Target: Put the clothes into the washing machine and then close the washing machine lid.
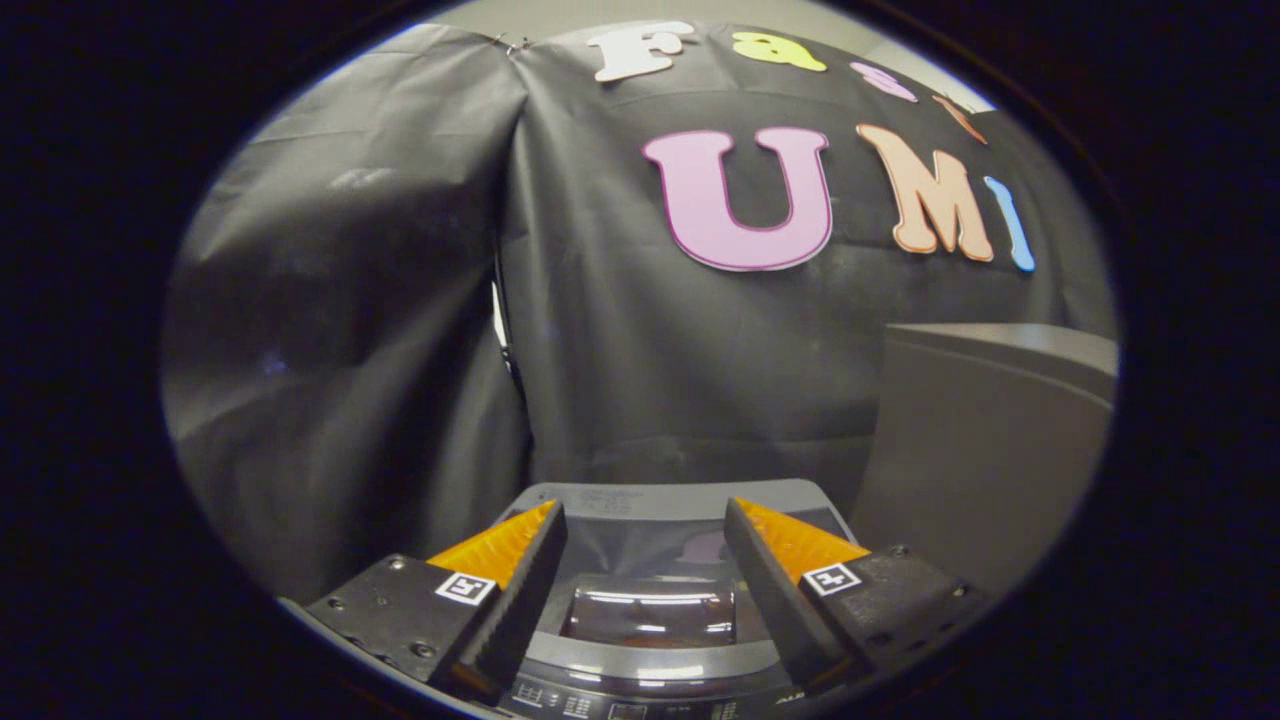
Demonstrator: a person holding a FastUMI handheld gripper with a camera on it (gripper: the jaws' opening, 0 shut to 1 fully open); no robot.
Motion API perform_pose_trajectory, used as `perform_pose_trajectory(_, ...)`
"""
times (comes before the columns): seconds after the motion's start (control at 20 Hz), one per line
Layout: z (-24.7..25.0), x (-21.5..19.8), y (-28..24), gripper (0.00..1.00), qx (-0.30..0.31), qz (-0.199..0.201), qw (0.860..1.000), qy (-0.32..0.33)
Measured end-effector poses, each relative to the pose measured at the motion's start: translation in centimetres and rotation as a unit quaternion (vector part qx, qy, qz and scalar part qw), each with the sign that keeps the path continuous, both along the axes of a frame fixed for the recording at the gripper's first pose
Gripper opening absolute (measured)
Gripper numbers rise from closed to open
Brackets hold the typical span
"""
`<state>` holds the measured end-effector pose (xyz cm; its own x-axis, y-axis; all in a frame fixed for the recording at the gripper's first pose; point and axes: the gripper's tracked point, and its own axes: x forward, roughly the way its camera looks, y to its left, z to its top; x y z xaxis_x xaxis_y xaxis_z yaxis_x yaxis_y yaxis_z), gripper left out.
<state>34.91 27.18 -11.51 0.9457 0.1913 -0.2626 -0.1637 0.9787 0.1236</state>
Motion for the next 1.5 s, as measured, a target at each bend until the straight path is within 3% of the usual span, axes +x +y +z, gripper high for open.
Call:
perform_pose_trajectory(0.45, 7.2, -5.0, -2.6, 0.97, 0.034, -0.016, 0.999, 0.001)
perform_pose_trajectory(0.9, 12.2, -10.0, -4.1, 0.97, 0.035, -0.003, 0.999, -0.022)
perform_pose_trajectory(1.15, 14.3, -14.2, -6.0, 0.97, -0.001, -0.019, 0.998, -0.059)
perform_pose_trajectory(1.5, 17.0, -20.9, -5.4, 0.96, -0.021, 0.003, 0.995, -0.101)
